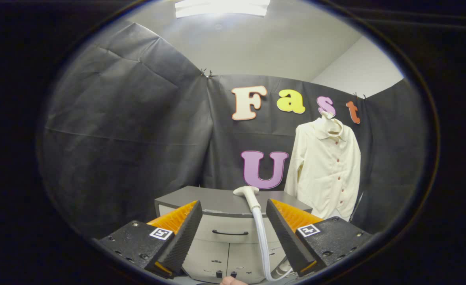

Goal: Iron the clothes twice with a garment steamer, once on the left side and once on the right side.

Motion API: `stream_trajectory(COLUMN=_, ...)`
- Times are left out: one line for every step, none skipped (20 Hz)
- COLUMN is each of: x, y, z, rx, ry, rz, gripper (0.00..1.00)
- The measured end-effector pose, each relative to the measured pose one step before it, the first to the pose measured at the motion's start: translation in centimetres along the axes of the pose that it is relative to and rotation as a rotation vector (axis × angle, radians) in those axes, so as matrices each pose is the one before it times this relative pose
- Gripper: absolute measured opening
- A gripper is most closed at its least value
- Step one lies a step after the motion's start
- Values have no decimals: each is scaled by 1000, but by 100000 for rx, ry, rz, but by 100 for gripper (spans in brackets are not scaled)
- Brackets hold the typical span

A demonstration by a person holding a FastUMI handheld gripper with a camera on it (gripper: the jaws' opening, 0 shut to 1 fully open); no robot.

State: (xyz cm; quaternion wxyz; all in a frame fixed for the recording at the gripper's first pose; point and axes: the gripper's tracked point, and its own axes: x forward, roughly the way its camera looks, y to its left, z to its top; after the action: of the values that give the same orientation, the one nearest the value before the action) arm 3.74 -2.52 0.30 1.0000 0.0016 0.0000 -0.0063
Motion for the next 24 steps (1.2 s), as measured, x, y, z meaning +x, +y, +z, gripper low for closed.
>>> stream_trajectory(x=550, y=-164, z=-92, rx=844, ry=426, rz=297, gripper=99)
stream_trajectory(x=616, y=-327, z=-14, rx=287, ry=220, rz=-90, gripper=98)
stream_trajectory(x=473, y=-319, z=-21, rx=-309, ry=184, rz=-336, gripper=98)
stream_trajectory(x=620, y=-244, z=-186, rx=-470, ry=91, rz=-162, gripper=98)
stream_trajectory(x=525, y=-130, z=-7, rx=-355, ry=-251, rz=-27, gripper=98)
stream_trajectory(x=537, y=-55, z=-155, rx=-352, ry=44, rz=227, gripper=98)
stream_trajectory(x=526, y=-74, z=-118, rx=-100, ry=60, rz=344, gripper=98)
stream_trajectory(x=641, y=-64, z=-41, rx=356, ry=16, rz=596, gripper=98)
stream_trajectory(x=633, y=139, z=4, rx=526, ry=-24, rz=1111, gripper=99)
stream_trajectory(x=670, y=-35, z=-63, rx=595, ry=109, rz=799, gripper=99)
stream_trajectory(x=622, y=-133, z=-20, rx=552, ry=14, rz=425, gripper=99)
stream_trajectory(x=760, y=-243, z=-30, rx=574, ry=-9, rz=233, gripper=99)
stream_trajectory(x=794, y=-237, z=-94, rx=572, ry=393, rz=70, gripper=99)
stream_trajectory(x=845, y=-287, z=-265, rx=669, ry=531, rz=77, gripper=99)
stream_trajectory(x=938, y=-248, z=-26, rx=579, ry=335, rz=242, gripper=99)
stream_trajectory(x=951, y=-356, z=-105, rx=-81, ry=588, rz=-209, gripper=99)
stream_trajectory(x=972, y=-559, z=-288, rx=-840, ry=1180, rz=-417, gripper=99)
stream_trajectory(x=860, y=-529, z=-418, rx=-830, ry=1348, rz=-703, gripper=99)
stream_trajectory(x=980, y=-415, z=-265, rx=-482, ry=704, rz=-394, gripper=99)
stream_trajectory(x=944, y=-376, z=-332, rx=-297, ry=1012, rz=-43, gripper=99)
stream_trajectory(x=802, y=-408, z=-530, rx=116, ry=1698, rz=-464, gripper=99)
stream_trajectory(x=816, y=-344, z=-568, rx=511, ry=1684, rz=-45, gripper=99)
stream_trajectory(x=792, y=-293, z=-465, rx=902, ry=1384, rz=-382, gripper=99)
stream_trajectory(x=778, y=-315, z=-534, rx=888, ry=1807, rz=-438, gripper=99)
